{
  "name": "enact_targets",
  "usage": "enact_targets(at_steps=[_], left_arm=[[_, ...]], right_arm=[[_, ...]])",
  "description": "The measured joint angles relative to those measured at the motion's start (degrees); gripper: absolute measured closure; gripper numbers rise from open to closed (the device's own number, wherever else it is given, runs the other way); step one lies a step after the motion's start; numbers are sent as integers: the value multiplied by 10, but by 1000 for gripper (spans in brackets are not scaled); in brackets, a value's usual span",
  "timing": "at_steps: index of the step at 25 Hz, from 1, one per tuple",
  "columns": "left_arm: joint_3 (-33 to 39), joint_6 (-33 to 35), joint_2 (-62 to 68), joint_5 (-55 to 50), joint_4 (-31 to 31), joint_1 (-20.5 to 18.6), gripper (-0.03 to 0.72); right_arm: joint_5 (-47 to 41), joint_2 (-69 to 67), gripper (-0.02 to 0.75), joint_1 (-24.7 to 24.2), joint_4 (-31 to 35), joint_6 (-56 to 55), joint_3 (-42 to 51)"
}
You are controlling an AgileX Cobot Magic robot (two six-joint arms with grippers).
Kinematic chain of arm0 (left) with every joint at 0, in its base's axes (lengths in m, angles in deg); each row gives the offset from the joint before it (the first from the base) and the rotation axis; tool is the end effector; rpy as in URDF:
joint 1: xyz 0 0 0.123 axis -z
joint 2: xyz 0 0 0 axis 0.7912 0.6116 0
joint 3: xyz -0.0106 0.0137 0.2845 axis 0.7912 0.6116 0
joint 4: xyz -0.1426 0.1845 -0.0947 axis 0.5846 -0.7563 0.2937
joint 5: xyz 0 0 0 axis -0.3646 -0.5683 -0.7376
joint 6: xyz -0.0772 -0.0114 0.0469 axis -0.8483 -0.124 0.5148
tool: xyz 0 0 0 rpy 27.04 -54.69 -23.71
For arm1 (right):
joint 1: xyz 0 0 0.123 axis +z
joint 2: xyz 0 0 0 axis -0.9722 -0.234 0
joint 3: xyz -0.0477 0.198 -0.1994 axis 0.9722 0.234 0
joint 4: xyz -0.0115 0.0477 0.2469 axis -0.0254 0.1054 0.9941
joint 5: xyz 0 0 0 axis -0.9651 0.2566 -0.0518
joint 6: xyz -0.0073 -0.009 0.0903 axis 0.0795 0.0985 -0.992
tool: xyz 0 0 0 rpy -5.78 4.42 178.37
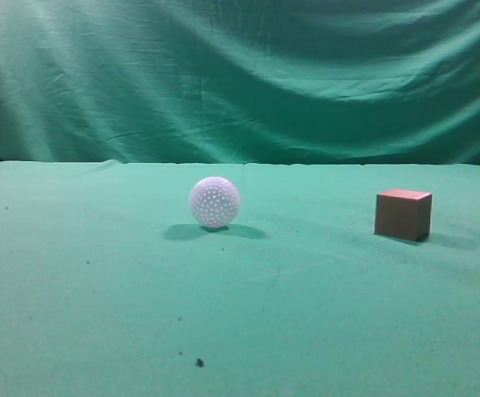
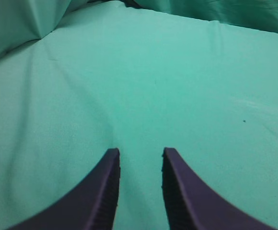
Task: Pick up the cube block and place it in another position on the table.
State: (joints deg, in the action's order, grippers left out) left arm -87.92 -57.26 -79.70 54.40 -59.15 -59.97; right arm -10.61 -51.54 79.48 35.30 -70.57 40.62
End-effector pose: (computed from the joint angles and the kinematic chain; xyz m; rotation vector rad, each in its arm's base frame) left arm 0.0512 0.0119 0.1739 -0.2845 1.8306 0.0501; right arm 0.0517 0.0067 0.1693 -0.0791 1.8927 0.0799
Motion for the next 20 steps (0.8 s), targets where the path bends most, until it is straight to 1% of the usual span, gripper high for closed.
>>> enact_targets(at_steps=[18,20], left_arm=[[0,0,0,0,0,0,453],[0,0,0,0,0,0,453]], right_arm=[[0,0,738,0,0,0,0],[20,0,738,0,13,-1,0]])
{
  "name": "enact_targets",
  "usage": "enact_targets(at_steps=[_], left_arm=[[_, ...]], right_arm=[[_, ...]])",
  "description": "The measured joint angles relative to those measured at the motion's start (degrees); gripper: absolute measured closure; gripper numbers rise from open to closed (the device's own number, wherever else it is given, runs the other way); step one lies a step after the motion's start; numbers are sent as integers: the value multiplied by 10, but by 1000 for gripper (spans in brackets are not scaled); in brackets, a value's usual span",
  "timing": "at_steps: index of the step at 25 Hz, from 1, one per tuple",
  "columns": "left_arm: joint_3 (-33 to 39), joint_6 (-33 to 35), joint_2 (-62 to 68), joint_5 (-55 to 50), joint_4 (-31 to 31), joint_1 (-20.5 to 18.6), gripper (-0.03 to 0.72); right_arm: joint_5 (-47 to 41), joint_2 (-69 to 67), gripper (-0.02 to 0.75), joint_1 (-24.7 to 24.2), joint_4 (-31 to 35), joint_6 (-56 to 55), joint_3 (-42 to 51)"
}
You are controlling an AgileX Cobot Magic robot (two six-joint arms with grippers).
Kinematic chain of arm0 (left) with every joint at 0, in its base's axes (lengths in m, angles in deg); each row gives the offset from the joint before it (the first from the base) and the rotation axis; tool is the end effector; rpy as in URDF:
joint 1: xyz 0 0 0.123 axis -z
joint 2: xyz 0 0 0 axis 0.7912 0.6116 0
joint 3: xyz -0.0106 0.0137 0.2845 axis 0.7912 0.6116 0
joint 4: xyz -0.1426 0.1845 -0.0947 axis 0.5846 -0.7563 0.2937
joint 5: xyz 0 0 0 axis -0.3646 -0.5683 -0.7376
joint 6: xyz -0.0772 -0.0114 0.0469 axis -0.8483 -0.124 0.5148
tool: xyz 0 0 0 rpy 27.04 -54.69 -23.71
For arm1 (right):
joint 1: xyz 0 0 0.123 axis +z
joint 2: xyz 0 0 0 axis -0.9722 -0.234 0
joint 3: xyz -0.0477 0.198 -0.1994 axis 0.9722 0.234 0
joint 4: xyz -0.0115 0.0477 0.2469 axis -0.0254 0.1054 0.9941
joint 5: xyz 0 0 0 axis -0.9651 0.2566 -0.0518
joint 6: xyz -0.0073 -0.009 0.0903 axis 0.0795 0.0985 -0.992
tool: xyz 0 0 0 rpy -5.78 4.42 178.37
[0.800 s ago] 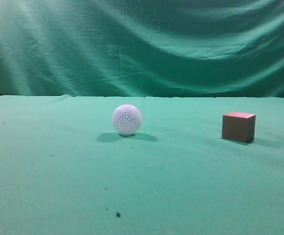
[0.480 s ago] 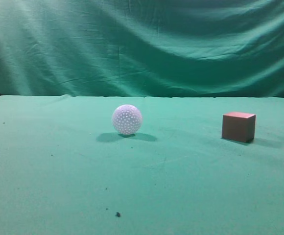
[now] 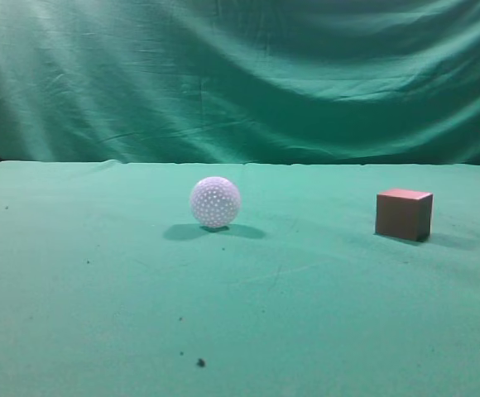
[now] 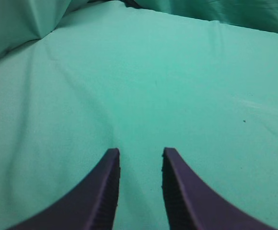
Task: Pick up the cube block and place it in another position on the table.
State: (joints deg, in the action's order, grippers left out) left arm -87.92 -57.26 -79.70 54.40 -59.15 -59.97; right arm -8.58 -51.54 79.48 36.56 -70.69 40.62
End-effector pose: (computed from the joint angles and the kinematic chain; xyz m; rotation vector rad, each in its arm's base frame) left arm 0.0512 0.0119 0.1739 -0.2845 1.8306 0.0501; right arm 0.0527 0.0071 0.1724 -0.0589 1.8577 0.1001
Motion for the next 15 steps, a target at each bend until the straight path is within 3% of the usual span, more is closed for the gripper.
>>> enact_targets(at_steps=[7,15], left_arm=[[0,0,0,0,0,0,453],[0,0,0,0,0,0,453]], right_arm=[[263,0,738,0,40,-26,1],[166,-64,738,29,43,-50,-114]])
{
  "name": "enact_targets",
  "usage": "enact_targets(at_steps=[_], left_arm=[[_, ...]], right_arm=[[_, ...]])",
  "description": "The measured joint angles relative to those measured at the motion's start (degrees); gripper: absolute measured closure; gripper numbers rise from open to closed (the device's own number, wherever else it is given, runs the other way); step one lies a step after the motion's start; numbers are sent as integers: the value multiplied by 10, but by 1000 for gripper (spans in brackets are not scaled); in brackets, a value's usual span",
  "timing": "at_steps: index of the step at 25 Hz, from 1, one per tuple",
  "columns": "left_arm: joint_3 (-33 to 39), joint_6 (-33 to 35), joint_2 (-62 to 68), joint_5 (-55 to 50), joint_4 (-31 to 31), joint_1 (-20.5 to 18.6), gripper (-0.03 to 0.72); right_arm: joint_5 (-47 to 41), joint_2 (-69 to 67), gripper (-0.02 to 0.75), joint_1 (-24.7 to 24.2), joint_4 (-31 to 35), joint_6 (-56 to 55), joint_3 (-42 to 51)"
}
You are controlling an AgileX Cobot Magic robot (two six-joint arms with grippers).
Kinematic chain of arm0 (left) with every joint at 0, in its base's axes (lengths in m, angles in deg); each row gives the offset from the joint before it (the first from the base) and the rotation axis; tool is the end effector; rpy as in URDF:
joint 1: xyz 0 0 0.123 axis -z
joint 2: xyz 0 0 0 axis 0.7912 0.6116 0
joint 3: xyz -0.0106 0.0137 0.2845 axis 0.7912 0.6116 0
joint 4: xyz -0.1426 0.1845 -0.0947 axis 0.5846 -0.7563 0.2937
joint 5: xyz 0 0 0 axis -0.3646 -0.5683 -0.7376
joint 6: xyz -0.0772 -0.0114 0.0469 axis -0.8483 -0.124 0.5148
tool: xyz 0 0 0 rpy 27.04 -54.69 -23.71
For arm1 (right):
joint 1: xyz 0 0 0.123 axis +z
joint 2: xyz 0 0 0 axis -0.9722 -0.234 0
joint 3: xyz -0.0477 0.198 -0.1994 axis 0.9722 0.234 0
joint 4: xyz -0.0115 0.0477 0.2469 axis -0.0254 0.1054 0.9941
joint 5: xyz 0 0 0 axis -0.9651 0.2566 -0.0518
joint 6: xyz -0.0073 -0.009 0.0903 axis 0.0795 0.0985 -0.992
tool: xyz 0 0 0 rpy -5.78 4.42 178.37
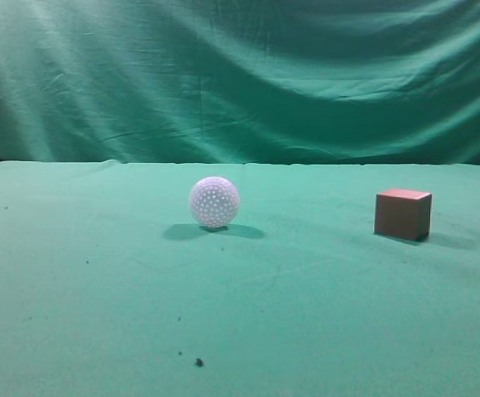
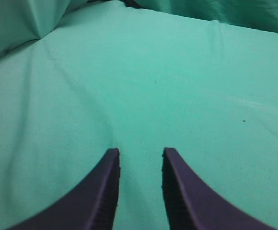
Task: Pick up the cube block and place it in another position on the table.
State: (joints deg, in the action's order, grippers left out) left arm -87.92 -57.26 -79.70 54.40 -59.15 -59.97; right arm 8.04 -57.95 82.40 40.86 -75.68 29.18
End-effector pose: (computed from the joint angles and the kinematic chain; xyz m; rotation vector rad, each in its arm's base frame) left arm 0.0512 0.0119 0.1739 -0.2845 1.8306 0.0501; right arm 0.0573 0.0072 0.2592 0.0568 1.4855 0.2540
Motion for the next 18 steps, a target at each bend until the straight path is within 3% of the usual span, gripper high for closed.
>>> enact_targets(at_steps=[8,14,18], left_arm=[[0,0,0,0,0,0,453],[0,0,0,0,0,0,453],[0,0,0,0,0,0,453]], right_arm=[[-299,-249,738,0,-1,14,-141],[-382,-394,738,2,-3,138,-198],[-418,-489,738,71,-10,154,-273]])
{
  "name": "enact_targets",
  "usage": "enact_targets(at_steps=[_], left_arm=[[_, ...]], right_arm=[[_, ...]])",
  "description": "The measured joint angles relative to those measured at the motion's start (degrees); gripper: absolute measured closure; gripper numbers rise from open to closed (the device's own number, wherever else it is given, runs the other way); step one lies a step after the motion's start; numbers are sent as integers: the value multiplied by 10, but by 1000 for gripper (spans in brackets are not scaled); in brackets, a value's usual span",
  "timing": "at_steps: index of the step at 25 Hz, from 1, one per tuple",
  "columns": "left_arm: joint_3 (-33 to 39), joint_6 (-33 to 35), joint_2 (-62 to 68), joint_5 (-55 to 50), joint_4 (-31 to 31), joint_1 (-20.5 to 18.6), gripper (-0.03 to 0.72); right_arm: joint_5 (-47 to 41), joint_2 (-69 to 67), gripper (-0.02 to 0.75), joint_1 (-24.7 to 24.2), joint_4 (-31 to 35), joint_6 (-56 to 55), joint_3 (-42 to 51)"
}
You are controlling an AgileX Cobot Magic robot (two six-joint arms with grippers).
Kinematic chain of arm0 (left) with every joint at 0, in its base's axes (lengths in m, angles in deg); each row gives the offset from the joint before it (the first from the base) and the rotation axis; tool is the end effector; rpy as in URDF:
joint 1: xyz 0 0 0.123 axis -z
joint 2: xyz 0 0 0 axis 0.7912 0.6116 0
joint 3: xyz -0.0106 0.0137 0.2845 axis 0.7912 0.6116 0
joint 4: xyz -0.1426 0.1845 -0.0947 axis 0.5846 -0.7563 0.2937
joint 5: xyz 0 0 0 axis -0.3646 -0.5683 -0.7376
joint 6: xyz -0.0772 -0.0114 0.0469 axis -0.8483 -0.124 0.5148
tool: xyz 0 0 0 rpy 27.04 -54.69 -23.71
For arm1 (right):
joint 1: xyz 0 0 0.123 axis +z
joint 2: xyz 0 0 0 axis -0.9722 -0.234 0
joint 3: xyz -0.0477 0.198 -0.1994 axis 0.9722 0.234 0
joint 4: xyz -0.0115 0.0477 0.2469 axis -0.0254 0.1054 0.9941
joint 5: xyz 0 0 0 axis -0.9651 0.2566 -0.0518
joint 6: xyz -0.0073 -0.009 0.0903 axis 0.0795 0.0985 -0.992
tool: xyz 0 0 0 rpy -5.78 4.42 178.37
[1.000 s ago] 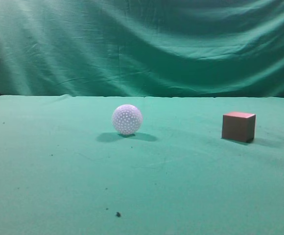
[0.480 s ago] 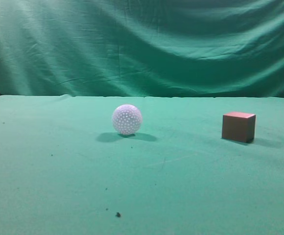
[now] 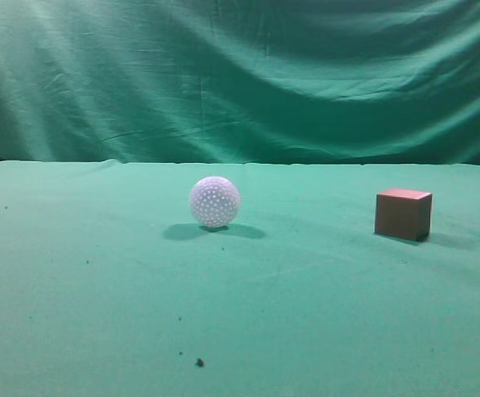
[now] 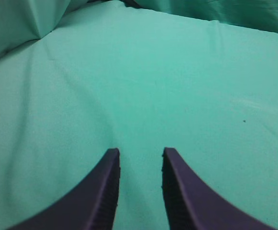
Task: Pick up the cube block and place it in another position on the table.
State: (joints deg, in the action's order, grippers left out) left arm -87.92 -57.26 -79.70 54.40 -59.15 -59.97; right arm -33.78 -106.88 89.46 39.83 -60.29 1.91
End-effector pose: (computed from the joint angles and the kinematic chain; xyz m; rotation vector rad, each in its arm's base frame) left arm 0.0512 0.0119 0.1739 -0.2845 1.8306 0.0501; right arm 0.1586 0.0496 0.2663 -0.5325 2.5245 0.2107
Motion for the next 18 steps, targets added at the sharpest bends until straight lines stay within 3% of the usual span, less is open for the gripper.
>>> enact_targets(at_steps=[4,10,12,18], left_arm=[[0,0,0,0,0,0,453],[0,0,0,0,0,0,453],[0,0,0,0,0,0,453],[0,0,0,0,0,0,453]], right_arm=[[-43,-101,738,93,-63,-49,-63],[-69,-225,738,155,-98,-71,-145],[-69,-254,689,162,-98,-72,-167],[-66,-332,337,164,-97,-73,-206]])
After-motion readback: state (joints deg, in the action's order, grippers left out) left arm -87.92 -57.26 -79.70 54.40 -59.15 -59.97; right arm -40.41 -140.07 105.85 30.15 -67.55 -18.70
